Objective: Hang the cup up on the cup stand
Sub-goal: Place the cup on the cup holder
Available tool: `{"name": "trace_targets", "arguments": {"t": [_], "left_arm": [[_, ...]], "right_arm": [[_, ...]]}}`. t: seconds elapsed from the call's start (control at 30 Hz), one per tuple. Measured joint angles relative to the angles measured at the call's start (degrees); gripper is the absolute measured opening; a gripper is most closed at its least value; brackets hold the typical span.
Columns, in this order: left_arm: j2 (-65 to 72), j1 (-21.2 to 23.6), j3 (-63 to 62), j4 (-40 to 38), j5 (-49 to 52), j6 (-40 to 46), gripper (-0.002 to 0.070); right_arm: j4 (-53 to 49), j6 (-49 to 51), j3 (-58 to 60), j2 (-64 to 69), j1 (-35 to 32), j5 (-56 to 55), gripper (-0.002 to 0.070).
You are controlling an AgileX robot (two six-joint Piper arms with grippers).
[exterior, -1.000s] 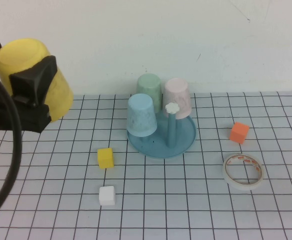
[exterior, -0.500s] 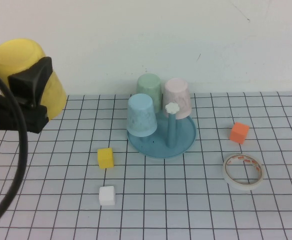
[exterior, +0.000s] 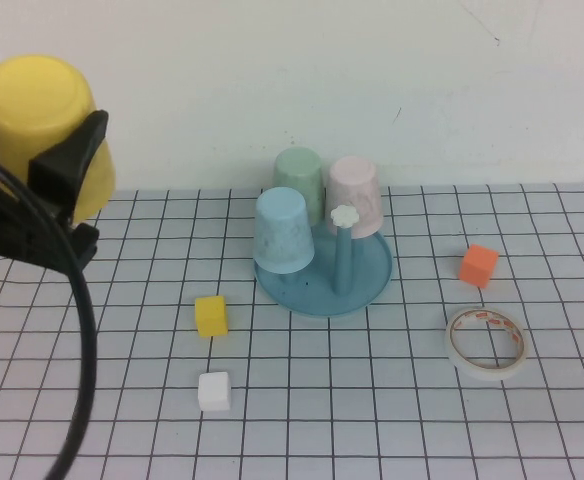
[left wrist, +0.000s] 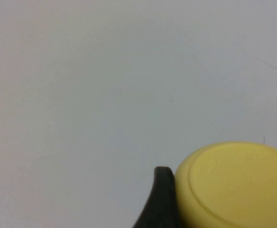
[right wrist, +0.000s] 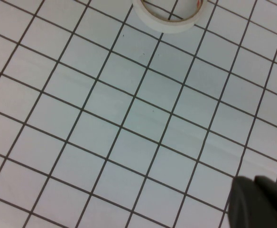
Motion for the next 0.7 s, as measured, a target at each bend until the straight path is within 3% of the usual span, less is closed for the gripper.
{"name": "trace_targets", "arguments": {"t": [0.1,0.3,0.4,0.5,0.7], "left_arm": [[0.0,0.0,0.0,10.8,3.2,-16.8,0.0545],[1.5,0.0,-0.4,47.3,13.2,-64.3,0.0545],[4.8,0.0,-0.5,56.9,15.4,-82.2,0.0545],[9.0,0.0,-0.5,60.2,15.0,-90.5,0.0545],[17.9,0.0,-0.5,60.4,6.7,-95.2,0.0545]], "right_arm": [[0.0,0.0,0.0,0.0,0.0,0.0,0.0],[0.0,0.0,0.0,0.0,0.0,0.0,0.0],[0.0,-0.1,0.0,0.0,0.0,0.0,0.0],[0.0,-0.1,0.0,0.0,0.0,0.0,0.0],[0.0,-0.1,0.0,0.0,0.0,0.0,0.0]]}}
